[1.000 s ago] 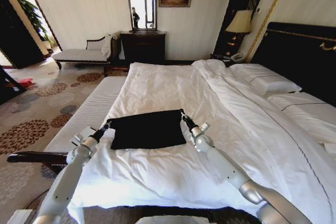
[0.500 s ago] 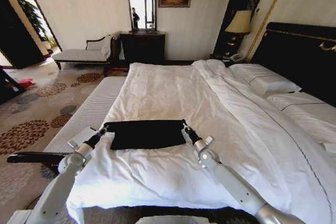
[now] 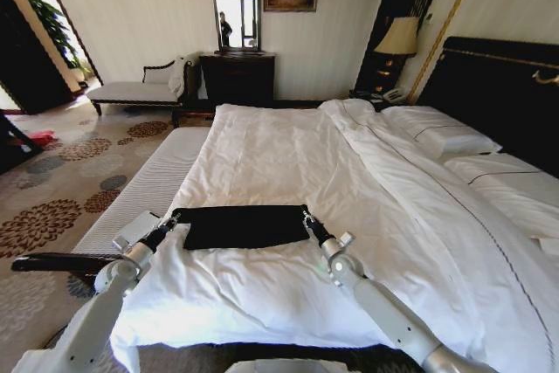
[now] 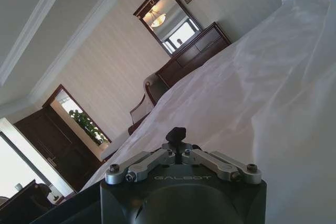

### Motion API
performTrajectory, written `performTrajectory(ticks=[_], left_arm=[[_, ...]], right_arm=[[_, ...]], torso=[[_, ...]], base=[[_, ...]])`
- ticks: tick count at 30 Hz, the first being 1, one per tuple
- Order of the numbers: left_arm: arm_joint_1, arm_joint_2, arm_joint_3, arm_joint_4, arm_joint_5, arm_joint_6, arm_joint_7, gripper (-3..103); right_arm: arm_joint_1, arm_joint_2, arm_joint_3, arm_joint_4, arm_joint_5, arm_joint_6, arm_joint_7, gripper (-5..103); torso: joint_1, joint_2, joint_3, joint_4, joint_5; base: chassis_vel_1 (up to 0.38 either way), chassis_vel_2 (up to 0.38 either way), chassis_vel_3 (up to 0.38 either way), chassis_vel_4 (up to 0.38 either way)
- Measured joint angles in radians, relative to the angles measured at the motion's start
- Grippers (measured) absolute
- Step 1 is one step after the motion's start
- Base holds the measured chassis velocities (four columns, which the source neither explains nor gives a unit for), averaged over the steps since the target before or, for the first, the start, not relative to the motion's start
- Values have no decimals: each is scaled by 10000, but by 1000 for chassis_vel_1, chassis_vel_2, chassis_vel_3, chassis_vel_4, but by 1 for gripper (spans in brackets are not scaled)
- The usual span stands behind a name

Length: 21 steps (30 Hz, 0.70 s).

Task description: Fold the clothes on the bed.

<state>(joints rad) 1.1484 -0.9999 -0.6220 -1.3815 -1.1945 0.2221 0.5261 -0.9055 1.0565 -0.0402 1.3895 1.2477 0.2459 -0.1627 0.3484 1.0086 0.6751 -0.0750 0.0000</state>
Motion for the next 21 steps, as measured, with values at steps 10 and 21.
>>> performTrajectory(ticks=[10, 21], left_arm=[[594, 96, -820, -1061, 242, -328, -821, 30], [53, 577, -1666, -3288, 656, 802, -3992, 70]], right_arm=[[-770, -696, 292, 1555, -49, -93, 791, 27], [-173, -1802, 681, 3668, -121, -983, 3944, 71]], torso=[[0, 0, 0, -5, 1], [-2, 1, -2, -5, 4]], base=[[0, 0, 0, 0], [0, 0, 0, 0]])
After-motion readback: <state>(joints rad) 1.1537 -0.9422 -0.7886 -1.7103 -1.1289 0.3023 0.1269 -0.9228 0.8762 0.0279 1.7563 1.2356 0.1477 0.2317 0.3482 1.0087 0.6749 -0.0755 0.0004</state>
